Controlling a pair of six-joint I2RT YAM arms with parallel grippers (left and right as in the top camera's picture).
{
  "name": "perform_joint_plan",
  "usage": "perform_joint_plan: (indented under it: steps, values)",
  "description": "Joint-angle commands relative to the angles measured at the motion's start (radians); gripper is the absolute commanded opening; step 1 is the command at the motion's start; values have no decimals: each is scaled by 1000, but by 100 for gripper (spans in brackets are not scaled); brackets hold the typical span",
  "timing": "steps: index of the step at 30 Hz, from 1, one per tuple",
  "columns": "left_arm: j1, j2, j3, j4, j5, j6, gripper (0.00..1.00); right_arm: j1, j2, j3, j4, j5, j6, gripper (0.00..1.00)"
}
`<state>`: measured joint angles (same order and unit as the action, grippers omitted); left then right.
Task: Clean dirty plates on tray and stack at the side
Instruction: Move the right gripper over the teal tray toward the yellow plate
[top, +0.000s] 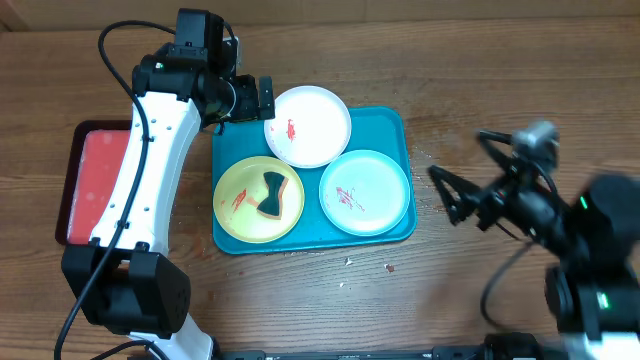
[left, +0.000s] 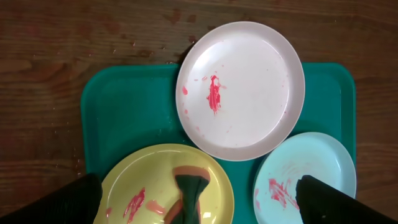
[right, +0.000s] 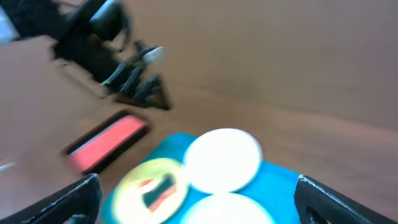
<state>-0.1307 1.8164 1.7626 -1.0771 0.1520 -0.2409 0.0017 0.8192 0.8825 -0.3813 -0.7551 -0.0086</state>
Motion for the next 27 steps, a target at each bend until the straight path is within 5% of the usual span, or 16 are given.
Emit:
perform_joint_plan:
  steps: [1, 5, 11, 23, 27]
  values:
    - [3, 11, 12, 1, -6, -10, 100, 4, 116, 13, 66, -212, 134, 100]
    - [3, 11, 12, 1, -6, -10, 100, 6, 271, 45, 101, -213, 320, 100]
    - [3, 11, 12, 1, -6, -10, 100, 59, 423, 159, -95, -111, 265, 100]
    - [3, 11, 12, 1, -6, -10, 100, 257, 563, 485, -657, 441, 244, 100]
    - [3, 11, 12, 1, -6, -10, 100, 282, 569, 487, -607, 394, 248, 100]
